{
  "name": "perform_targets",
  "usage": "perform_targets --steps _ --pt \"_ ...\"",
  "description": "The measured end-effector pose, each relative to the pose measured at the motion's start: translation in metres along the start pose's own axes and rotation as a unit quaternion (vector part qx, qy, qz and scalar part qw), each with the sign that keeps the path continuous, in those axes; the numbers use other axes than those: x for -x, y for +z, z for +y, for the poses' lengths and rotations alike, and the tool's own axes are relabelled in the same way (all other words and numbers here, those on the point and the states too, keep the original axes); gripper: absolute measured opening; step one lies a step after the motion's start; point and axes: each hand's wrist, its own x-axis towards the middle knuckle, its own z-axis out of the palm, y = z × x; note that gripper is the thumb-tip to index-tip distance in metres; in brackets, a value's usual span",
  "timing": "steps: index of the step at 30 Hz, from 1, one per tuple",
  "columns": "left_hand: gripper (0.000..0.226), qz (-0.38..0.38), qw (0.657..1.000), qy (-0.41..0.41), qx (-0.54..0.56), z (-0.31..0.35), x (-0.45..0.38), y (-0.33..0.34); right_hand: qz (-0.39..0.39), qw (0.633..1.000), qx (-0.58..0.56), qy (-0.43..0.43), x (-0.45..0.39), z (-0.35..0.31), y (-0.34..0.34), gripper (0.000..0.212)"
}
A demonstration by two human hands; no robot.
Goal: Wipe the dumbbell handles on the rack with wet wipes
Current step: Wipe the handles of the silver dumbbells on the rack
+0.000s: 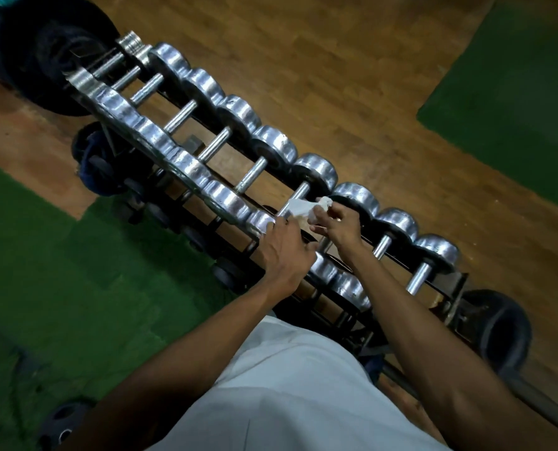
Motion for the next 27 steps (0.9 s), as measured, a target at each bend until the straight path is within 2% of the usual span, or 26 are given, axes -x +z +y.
perform_targets --steps 2,4,7,9,16,20,24,27 --pt "0.052 -0.028 0.999 0.004 0.025 0.003 0.004 0.003 -0.067 0.996 0.047 -0.024 0.003 0.000 -0.009 0.013" --pt "0.050 -0.048 0.998 0.010 0.040 0.002 0.008 0.007 -0.098 0.985 0.136 -0.045 0.001 0.001 -0.020 0.017" --pt "0.050 -0.071 0.996 0.020 0.041 0.002 0.015 0.007 -0.118 0.940 0.305 -0.095 0.000 0.003 -0.038 0.018" --pt "0.051 -0.071 0.997 0.027 0.030 0.004 0.016 0.007 -0.104 0.906 0.389 -0.127 0.007 0.003 -0.046 0.021" --pt "0.046 -0.070 0.997 0.004 0.032 0.009 0.016 0.011 -0.198 0.820 0.498 -0.202 0.008 0.017 -0.055 0.012" --pt "0.044 -0.074 0.997 0.001 0.035 0.011 0.015 0.009 -0.191 0.770 0.561 -0.237 -0.003 0.011 -0.051 0.008" --pt "0.044 -0.075 0.997 0.000 0.029 0.012 0.015 0.007 -0.220 0.733 0.614 -0.195 -0.018 -0.003 -0.034 0.011" --pt "0.043 -0.078 0.996 0.002 0.030 0.012 0.015 0.006 -0.248 0.689 0.664 -0.151 -0.025 -0.015 -0.018 0.011"
